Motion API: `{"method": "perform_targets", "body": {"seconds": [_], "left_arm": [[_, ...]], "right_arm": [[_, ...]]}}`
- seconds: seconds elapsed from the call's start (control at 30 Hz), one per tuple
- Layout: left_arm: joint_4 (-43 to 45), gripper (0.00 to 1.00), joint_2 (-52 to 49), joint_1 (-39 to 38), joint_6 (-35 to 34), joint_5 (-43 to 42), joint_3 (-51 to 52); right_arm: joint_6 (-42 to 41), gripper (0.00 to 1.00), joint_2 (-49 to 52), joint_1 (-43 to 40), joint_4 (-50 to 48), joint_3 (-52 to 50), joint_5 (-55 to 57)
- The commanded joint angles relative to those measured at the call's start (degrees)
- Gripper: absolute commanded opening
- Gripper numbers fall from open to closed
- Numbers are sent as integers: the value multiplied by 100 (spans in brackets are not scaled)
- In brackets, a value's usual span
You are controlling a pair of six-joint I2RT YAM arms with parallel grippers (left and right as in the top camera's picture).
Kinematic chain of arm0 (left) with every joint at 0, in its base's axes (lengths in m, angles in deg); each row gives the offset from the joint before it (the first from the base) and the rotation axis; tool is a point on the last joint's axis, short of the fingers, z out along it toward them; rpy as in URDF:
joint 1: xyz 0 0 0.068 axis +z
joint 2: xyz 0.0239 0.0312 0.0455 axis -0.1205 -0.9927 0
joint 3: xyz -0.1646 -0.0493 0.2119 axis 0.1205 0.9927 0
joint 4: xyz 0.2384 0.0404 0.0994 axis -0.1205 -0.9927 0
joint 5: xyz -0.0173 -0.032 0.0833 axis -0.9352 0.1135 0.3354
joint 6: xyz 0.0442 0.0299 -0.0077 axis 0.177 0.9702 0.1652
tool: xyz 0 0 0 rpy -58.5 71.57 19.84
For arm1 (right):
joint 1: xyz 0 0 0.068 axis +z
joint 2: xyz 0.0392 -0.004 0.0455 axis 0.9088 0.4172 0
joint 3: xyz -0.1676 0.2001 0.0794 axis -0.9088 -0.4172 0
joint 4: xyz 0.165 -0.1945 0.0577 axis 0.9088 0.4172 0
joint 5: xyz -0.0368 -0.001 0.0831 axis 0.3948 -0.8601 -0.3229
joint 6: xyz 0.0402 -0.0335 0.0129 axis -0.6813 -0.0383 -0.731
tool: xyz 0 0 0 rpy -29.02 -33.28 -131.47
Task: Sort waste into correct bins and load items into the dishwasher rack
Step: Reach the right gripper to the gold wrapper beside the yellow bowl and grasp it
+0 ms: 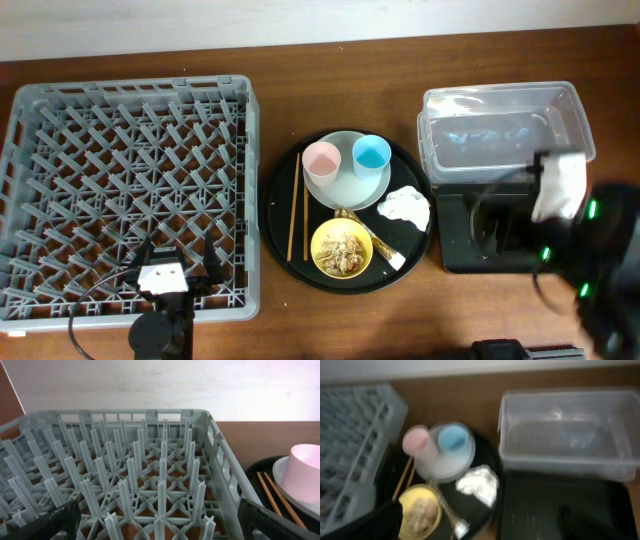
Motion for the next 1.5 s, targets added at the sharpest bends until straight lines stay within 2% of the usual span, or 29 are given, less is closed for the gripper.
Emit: {"method": "perform_targets", "body": {"seconds": [0.0, 0.1, 0.13, 0.17, 0.2, 0.27, 0.3, 0.6, 0.73, 0.87, 1.0, 1.47], "left_arm": [[-11, 100, 24, -22, 83, 42, 15], [-11, 99, 24, -22, 83, 42, 15], [-11, 99, 24, -22, 83, 42, 15], [-11, 99, 24, -22, 83, 42, 15], [-11, 99, 24, -22, 83, 42, 15], [-11, 99, 24, -22, 85, 42, 15], [-11, 99, 24, -22, 83, 42, 15], [-11, 99, 24, -24, 85, 42, 15], [-11, 99, 24, -22, 83, 42, 15], [-11, 100, 24, -24, 85, 42, 15], [-11, 99, 24, -22, 83, 42, 15], [-11, 99, 24, -22, 85, 42, 15]], "right_arm": [[66, 99, 1263, 26, 800, 1716, -459], [66, 99, 2015, 26, 1655, 2680, -914], [63, 93, 2146, 26, 1779, 2767, -1045], [63, 74, 2229, 28, 1860, 2774, -1150], [66, 63, 2304, 33, 1976, 2741, -1182], [70, 47, 2363, 83, 2208, 2621, -1069], [70, 43, 2354, 153, 2275, 2516, -940], [68, 43, 2218, 1252, 2306, 1217, -354], [13, 39, 2223, 1934, 1519, 37, -321], [-404, 38, 2223, 2337, 717, -914, -92], [-992, 38, 2223, 2387, 210, -1576, 433], [-1014, 37, 2234, 2389, -1746, -3429, 142]]}}
